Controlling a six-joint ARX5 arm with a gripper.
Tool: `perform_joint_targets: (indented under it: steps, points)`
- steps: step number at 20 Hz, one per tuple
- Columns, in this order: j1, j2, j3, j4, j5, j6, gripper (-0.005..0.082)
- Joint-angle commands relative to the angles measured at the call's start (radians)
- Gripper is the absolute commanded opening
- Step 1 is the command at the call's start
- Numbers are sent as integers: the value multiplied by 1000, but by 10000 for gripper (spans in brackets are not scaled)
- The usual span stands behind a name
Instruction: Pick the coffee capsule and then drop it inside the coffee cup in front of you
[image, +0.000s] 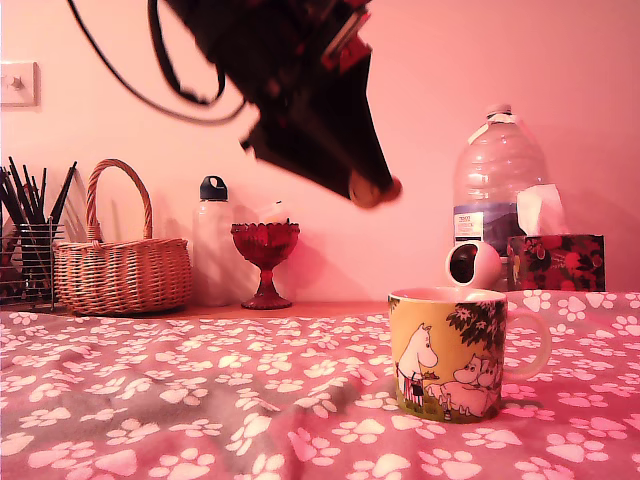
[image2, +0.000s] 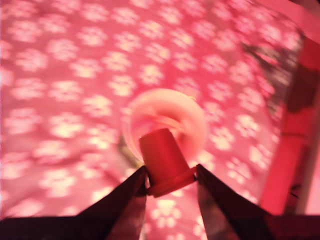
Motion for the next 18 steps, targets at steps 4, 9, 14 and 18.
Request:
perform_joint_targets:
  steps: [4,9,14,18]
  points:
    - [3,-14,-129,147,87,84,232]
    - [12,-15,-214,303,121,122,232]
    - [15,-15,-235,446,134,121,232]
    - [13,-10,-235,488,134,109,232]
